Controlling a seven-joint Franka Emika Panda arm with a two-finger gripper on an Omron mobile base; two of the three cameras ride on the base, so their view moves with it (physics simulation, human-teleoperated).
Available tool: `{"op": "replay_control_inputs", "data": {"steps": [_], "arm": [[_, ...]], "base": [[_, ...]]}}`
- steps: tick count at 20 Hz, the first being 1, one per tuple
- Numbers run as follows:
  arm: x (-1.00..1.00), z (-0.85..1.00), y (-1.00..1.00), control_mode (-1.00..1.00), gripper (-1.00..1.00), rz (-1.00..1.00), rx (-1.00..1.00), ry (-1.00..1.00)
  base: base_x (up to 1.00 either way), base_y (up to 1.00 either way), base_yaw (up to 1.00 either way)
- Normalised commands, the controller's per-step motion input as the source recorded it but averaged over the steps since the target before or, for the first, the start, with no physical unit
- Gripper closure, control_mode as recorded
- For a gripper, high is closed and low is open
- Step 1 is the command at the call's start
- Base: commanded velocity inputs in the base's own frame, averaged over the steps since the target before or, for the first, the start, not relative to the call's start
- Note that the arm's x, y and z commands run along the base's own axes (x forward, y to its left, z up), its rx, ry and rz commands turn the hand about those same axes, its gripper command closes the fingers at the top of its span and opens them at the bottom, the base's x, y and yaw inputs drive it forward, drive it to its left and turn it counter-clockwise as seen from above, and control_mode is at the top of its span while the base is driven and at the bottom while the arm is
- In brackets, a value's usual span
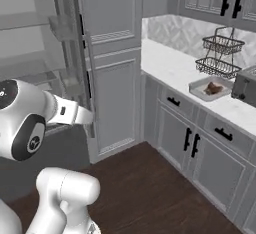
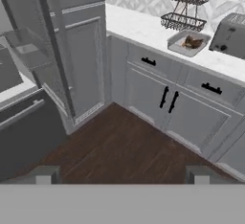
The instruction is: Place one carrot and one steak in each tupperware on the nearby counter, to pack two identical lunches.
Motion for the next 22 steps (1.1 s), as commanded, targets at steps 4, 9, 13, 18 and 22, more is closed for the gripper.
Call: {"op": "replay_control_inputs", "data": {"steps": [4,9,13,18,22], "arm": [[0.00,0.00,0.00,1.00,-1.00,0.00,0.00,0.00],[0.00,0.00,0.00,1.00,-1.00,0.00,0.00,0.00],[0.00,0.00,0.00,1.00,-1.00,0.00,0.00,0.00],[0.00,0.00,0.00,1.00,-1.00,0.00,0.00,0.00],[0.00,0.00,0.00,1.00,-1.00,0.00,0.00,0.00]], "base": [[0.79,0.29,0.70],[0.55,0.41,0.68],[0.57,0.04,0.61],[0.57,-0.13,0.47],[0.69,-0.42,0.26]]}}
